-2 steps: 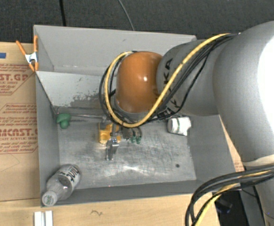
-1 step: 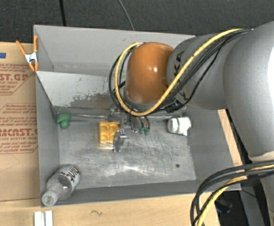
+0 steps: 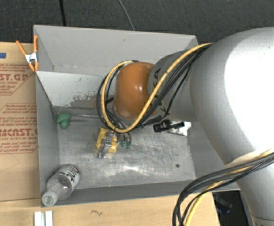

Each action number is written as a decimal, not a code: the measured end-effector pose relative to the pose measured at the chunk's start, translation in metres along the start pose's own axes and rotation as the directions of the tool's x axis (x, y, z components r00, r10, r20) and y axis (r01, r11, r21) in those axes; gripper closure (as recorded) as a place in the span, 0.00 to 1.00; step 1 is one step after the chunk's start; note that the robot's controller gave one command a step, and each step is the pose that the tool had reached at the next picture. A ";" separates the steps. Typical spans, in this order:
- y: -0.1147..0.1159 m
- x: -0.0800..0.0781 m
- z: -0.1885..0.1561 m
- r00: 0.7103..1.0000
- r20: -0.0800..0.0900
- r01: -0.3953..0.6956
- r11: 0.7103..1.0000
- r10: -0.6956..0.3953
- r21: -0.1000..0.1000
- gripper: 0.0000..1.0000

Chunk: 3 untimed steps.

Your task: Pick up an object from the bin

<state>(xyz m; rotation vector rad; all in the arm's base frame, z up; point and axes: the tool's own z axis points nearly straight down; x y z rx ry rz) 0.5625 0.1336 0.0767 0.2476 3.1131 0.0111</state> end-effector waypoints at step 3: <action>-0.003 -0.012 -0.054 1.000 -0.006 -0.019 1.000 0.019 0.003 1.00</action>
Offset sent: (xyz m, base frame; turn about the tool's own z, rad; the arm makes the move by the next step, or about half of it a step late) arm -0.0091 -0.0157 0.1131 0.0143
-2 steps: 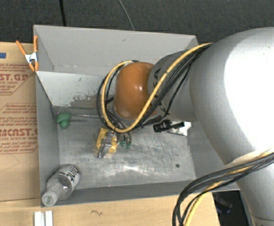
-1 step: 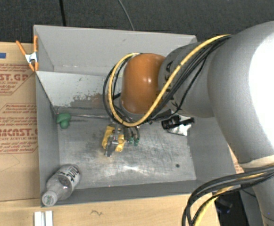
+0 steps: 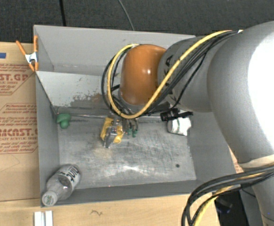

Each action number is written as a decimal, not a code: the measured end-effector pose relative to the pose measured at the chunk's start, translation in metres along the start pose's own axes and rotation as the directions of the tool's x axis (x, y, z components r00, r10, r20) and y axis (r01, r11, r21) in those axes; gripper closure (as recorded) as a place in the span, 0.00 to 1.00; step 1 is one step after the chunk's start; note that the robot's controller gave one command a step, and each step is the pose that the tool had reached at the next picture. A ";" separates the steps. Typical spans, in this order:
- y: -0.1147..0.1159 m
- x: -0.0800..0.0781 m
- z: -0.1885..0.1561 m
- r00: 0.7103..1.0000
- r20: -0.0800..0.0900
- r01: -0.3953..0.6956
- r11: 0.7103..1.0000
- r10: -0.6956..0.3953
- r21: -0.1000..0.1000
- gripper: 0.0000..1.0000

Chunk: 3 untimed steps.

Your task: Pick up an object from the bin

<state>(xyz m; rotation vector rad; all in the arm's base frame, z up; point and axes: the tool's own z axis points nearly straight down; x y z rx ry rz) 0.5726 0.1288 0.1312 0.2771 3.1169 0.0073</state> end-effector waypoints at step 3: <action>-0.001 0.026 -0.030 1.000 -0.023 0.013 1.000 -0.013 0.009 1.00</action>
Offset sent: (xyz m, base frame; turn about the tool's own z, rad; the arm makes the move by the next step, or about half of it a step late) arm -0.0480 -0.0172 -0.0612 -0.0039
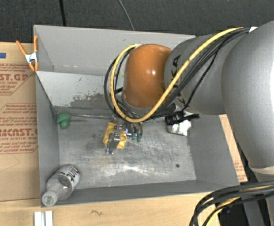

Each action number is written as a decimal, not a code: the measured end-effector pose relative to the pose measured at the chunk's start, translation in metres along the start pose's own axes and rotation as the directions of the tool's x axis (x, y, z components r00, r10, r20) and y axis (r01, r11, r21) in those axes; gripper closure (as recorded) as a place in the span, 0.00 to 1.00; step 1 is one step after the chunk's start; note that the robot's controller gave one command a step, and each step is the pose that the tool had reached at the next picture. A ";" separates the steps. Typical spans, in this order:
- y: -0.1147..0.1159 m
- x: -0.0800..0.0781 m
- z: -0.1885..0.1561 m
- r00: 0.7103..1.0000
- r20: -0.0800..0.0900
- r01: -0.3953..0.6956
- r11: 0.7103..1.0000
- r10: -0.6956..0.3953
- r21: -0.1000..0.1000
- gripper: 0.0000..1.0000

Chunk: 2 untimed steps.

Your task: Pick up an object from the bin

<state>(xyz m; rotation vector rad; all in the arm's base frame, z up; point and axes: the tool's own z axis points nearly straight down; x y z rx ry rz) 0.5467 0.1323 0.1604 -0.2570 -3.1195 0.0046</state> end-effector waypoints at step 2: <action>-0.021 -0.005 -0.031 0.996 0.000 0.091 0.996 -0.091 0.001 1.00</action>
Offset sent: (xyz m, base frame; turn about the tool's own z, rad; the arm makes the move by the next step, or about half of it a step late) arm 0.0072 -0.0403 0.0994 -0.1894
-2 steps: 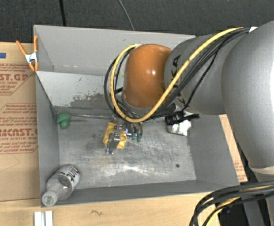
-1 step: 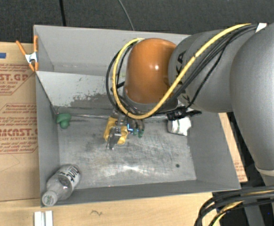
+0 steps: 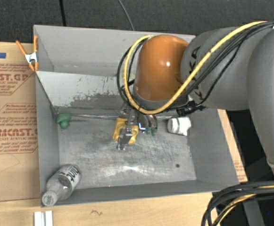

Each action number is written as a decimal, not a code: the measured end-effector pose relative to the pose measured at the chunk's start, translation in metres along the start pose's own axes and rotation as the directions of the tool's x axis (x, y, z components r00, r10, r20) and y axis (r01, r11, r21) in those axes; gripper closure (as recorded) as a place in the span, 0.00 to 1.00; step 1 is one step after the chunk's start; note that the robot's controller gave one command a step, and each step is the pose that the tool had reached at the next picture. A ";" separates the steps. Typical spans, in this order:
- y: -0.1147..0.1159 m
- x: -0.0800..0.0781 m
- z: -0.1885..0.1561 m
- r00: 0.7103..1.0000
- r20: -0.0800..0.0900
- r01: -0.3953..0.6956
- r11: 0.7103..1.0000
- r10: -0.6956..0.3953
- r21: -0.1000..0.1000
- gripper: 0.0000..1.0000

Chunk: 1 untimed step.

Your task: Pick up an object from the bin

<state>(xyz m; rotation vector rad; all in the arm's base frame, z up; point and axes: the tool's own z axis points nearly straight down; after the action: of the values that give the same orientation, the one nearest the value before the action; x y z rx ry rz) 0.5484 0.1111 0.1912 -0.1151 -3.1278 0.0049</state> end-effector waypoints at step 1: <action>-0.005 -0.002 0.017 1.000 0.025 0.014 1.000 -0.014 -0.007 1.00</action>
Offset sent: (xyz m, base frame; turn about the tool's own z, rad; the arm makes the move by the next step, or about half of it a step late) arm -0.0108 -0.0058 0.1194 -0.3750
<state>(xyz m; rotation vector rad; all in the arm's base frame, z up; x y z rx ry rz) 0.5502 0.1058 0.1747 -0.0943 -3.1534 -0.0047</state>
